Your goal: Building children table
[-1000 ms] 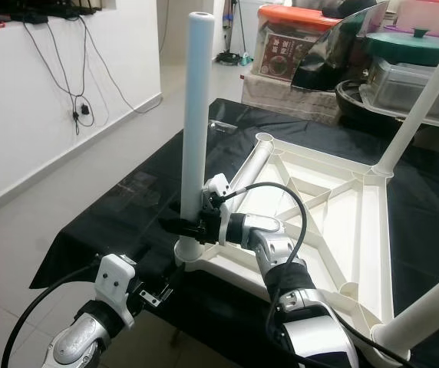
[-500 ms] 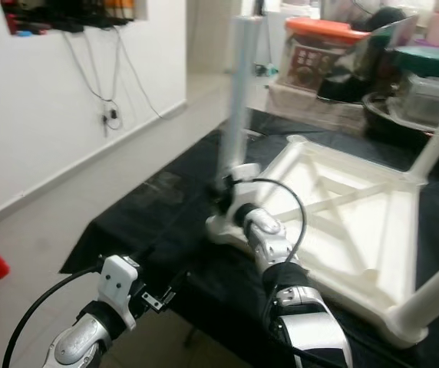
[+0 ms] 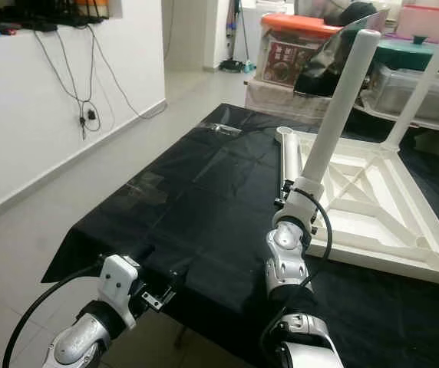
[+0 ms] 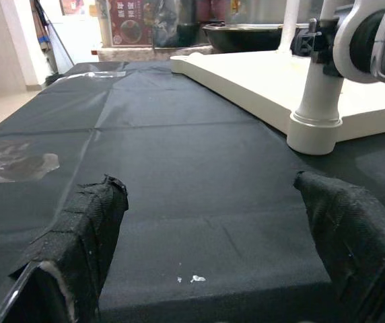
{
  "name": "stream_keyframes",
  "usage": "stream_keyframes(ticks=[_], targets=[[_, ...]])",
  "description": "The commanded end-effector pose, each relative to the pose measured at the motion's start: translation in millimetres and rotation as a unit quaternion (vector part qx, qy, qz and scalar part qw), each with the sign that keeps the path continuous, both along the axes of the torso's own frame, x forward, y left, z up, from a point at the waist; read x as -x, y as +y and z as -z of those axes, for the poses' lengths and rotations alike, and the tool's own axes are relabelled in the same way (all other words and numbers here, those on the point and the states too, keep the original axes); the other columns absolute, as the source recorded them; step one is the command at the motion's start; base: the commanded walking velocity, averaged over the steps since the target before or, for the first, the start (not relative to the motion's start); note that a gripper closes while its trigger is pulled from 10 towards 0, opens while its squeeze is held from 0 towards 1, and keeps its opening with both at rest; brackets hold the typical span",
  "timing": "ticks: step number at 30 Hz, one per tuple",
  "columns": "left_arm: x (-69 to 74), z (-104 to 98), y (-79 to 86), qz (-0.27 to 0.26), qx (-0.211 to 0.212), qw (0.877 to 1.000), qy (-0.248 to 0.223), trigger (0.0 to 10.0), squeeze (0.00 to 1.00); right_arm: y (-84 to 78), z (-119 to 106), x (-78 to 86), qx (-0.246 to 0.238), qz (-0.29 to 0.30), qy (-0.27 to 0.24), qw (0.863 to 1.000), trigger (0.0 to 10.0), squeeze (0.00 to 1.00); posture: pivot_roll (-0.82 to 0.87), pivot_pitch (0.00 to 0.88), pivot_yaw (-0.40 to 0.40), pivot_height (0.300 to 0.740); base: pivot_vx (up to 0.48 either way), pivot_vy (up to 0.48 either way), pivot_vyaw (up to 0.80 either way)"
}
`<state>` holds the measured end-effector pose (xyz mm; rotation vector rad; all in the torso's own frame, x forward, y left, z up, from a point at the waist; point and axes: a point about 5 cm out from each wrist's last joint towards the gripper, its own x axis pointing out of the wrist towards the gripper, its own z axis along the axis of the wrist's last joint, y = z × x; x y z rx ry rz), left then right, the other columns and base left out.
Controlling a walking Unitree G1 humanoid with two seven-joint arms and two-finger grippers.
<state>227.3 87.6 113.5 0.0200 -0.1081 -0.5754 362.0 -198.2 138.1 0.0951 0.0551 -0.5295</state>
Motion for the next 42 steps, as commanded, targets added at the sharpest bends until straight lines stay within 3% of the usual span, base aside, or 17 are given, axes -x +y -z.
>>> stream_keyframes(ticks=[1, 4, 5, 15, 19, 20, 21, 23, 24, 28, 31, 34, 35, 38, 39, 40, 42], targets=[[0.9, 0.6, -0.8, 0.002, -0.002, 1.0, 0.004, 10.0, 0.0, 5.8, 4.8, -1.1, -0.011, -0.024, 0.004, 1.0, 10.0, 1.0, 0.18, 0.0, -0.08, 0.74, 0.0, 0.0, 0.0], [1.1, 0.6, -0.6, 0.002, -0.002, 1.0, 0.004, 10.0, 0.0, 8.2, -5.1, -5.5, 0.004, -0.036, -0.018, 0.999, 10.0, 0.92, 0.19, 0.0, -0.082, 0.74, 0.0, 0.0, 0.0], [1.1, 0.6, -0.6, 0.002, -0.002, 1.0, 0.004, 10.0, 0.0, 8.4, -8.5, -7.5, 0.002, -0.045, -0.029, 0.999, 10.0, 0.0, 0.19, 0.0, -0.082, 0.74, 0.0, 0.0, 0.0], [0.6, 1.3, -1.0, 0.002, -0.003, 1.0, 0.003, 10.0, 0.0, 23.0, -22.2, -22.2, -0.03, -0.282, -0.069, 0.957, 10.0, 0.0, 0.18, 0.0, -0.084, 0.74, 0.0, 0.0, 0.0], [0.4, 1.9, -1.0, 0.002, -0.003, 1.0, 0.004, 10.0, 0.0, 41.0, -15.7, -16.9, -0.052, -0.438, -0.055, 0.896, 10.0, 0.0, 0.19, 0.0, -0.081, 0.74, 0.0, 0.0, 0.0], [0.6, 2.3, -1.0, 0.002, -0.003, 1.0, 0.004, 10.0, 0.0, 50.0, -14.1, -12.0, -0.061, -0.508, -0.052, 0.858, 10.0, 0.0, 0.19, 0.0, -0.08, 0.74, 0.0, 0.0, 0.0], [0.6, 2.3, -1.0, 0.002, -0.003, 1.0, 0.004, 10.0, 0.0, 50.0, -14.1, -12.0, -0.061, -0.508, -0.052, 0.858, 10.0, 0.0, 0.19, 0.0, -0.08, 0.74, 0.0, 0.0, 0.0], [0.8, 2.7, -1.1, 0.002, -0.004, 1.0, 0.003, 10.0, 0.0, 64.6, -16.2, -5.7, -0.074, -0.596, -0.05, 0.798, 10.0, 0.0, 0.19, 0.0, -0.082, 0.74, 0.0, 0.0, 0.0], [0.8, 2.7, -1.1, 0.002, -0.004, 1.0, 0.003, 10.0, 0.0, 64.6, -16.2, -5.7, -0.074, -0.596, -0.05, 0.798, 10.0, 0.0, 0.19, 0.0, -0.082, 0.74, 0.0, 0.0, 0.0], [0.8, 2.5, -1.2, 0.004, -0.006, 1.0, 0.003, 10.0, 0.0, 91.2, -23.8, -1.8, -0.051, -0.689, -0.047, 0.722, 10.0, 0.0, 0.19, 0.0, -0.083, 0.74, 0.0, 0.0, 0.0], [0.9, 2.2, -1.3, 0.004, -0.006, 1.0, 0.002, 10.0, 0.0, 104.2, -26.4, -2.6, -0.031, -0.71, -0.049, 0.702, 10.0, 0.0, 0.2, 0.0, -0.087, 0.74, 0.0, 0.0, 0.0], [1.1, 2.0, -1.4, 0.004, -0.006, 1.0, 0.002, 10.0, 0.0, 107.5, -27.1, -3.2, -0.023, -0.712, -0.051, 0.7, 10.0, 0.0, 0.2, 0.0, -0.088, 0.74, 0.0, 0.0, 0.0], [1.4, 1.8, -1.4, 0.003, -0.006, 1.0, 0.001, 10.0, 0.0, 108.5, -26.8, -6.5, -0.013, -0.693, -0.049, 0.719, 0.0, 0.0, 0.2, 0.0, -0.086, 0.74, 0.0, 0.0, 0.0], [1.8, 1.5, -1.4, 0.003, -0.006, 1.0, 0.001, 10.0, 0.0, 102.6, -25.9, -12.7, -0.003, -0.644, -0.044, 0.763, 0.0, 0.0, 0.2, 0.0, -0.088, 0.74, 0.0, 0.0, 0.0], [1.9, 1.2, -1.1, 0.003, -0.006, 1.0, 0.001, 10.0, 0.0, 92.5, -25.5, -18.3, -0.003, -0.586, -0.043, 0.809, 0.0, 0.0, 0.19, 0.0, -0.082, 0.74, 0.0, 0.0, 0.0], [1.9, 1.2, -1.1, 0.003, -0.006, 1.0, 0.001, 10.0, 0.0, 92.5, -25.5, -18.3, -0.003, -0.586, -0.043, 0.809, 0.0, 0.0, 0.19, 0.0, -0.082, 0.74, 0.0, 0.0, 0.0], [1.9, 0.9, -0.9, 0.003, -0.005, 1.0, 0.002, 10.0, 0.0, 68.2, -23.3, -25.4, -0.006, -0.465, -0.038, 0.884, 0.0, 0.0, 0.19, 0.0, -0.078, 0.74, 0.0, 0.0, 0.0]])
